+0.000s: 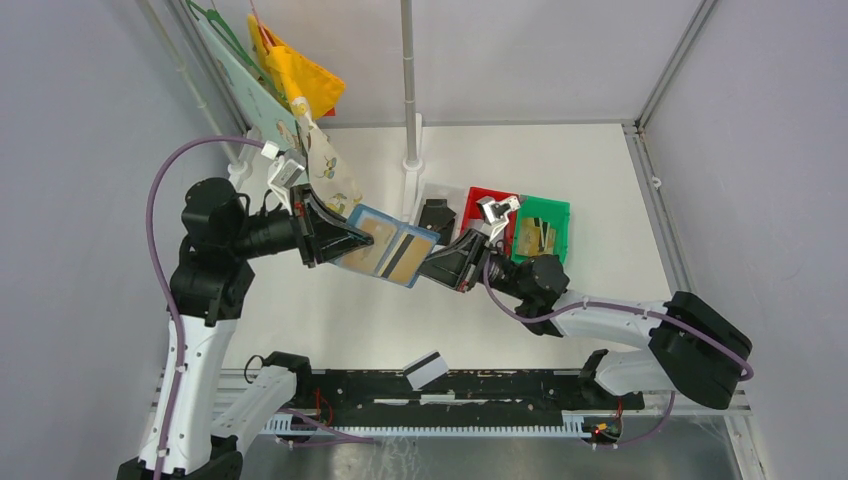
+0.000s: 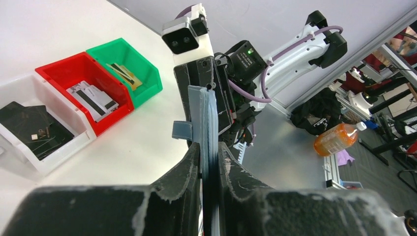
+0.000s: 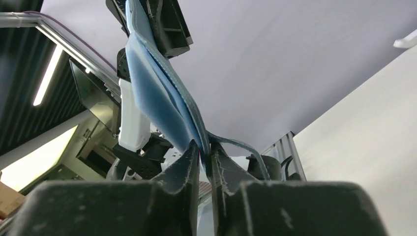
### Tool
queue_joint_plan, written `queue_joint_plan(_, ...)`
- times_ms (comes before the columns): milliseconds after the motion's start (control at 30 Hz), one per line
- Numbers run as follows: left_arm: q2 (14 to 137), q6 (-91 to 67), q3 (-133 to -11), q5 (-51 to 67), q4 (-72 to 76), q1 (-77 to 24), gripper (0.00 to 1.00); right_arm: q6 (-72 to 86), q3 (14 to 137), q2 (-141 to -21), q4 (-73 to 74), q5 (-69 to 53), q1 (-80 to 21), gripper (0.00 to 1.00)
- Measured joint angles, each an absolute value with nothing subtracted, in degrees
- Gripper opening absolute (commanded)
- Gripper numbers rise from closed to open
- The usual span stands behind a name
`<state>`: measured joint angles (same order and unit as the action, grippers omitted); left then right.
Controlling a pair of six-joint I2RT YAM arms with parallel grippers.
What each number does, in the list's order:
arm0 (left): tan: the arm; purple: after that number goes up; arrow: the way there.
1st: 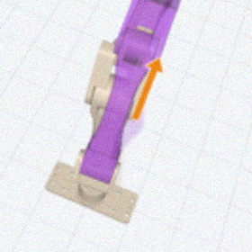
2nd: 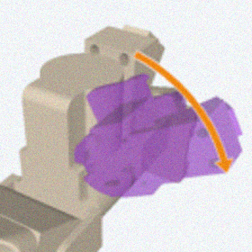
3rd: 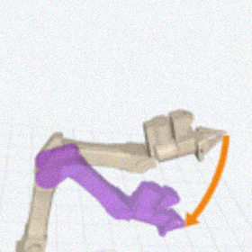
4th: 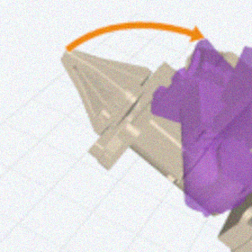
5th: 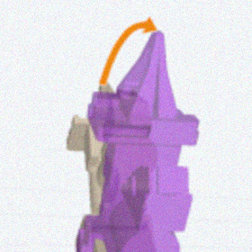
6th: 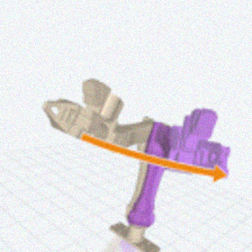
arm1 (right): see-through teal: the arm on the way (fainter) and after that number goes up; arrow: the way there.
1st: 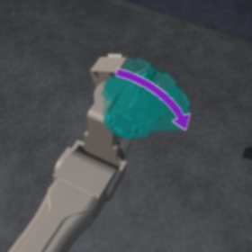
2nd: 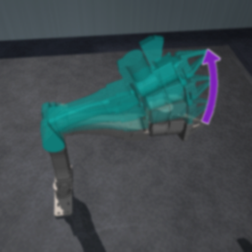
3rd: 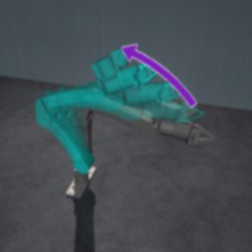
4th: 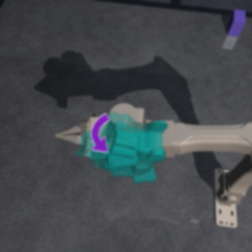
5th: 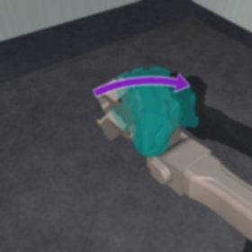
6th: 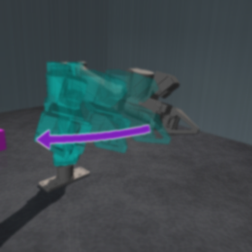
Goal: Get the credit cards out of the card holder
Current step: Remove the credit card from the card holder.
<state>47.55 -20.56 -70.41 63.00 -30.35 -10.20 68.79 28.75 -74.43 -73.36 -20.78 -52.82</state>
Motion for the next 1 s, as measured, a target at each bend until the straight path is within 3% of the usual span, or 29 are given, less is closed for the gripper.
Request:
queue_joint_plan(67,47.3,-20.5,-69.8,62.5,-29.9,-10.2,0.18,67.6,28.9,-73.9,-71.4,-20.9,-52.8,0.0)
queue_joint_plan(167,47.1,-20.2,-68.9,61.6,-30.4,-10.2,0.67,63.4,30.1,-71.4,-64.1,-20.9,-52.8,0.0)
queue_joint_plan(233,47.2,-18.3,-68.8,60.9,-31.9,-10.2,0.81,57.6,33.2,-69.1,-54.2,-20.9,-52.7,0.0)
queue_joint_plan(400,47.7,-12.4,-68.8,56.5,-37.3,-10.3,0.7,43.2,44.8,-67.1,-30.6,-21.5,-52.4,0.0)
queue_joint_plan(600,47.4,-5.8,-67.2,54.7,-39.6,-10.3,0.44,37.4,46.7,-66.7,-20.2,-27.0,-51.6,0.0)
queue_joint_plan(1000,47.2,7.9,-64.8,60.7,-47.0,-9.8,0.41,35.8,50.7,-70.0,-14.7,-38.6,-51.4,0.0)
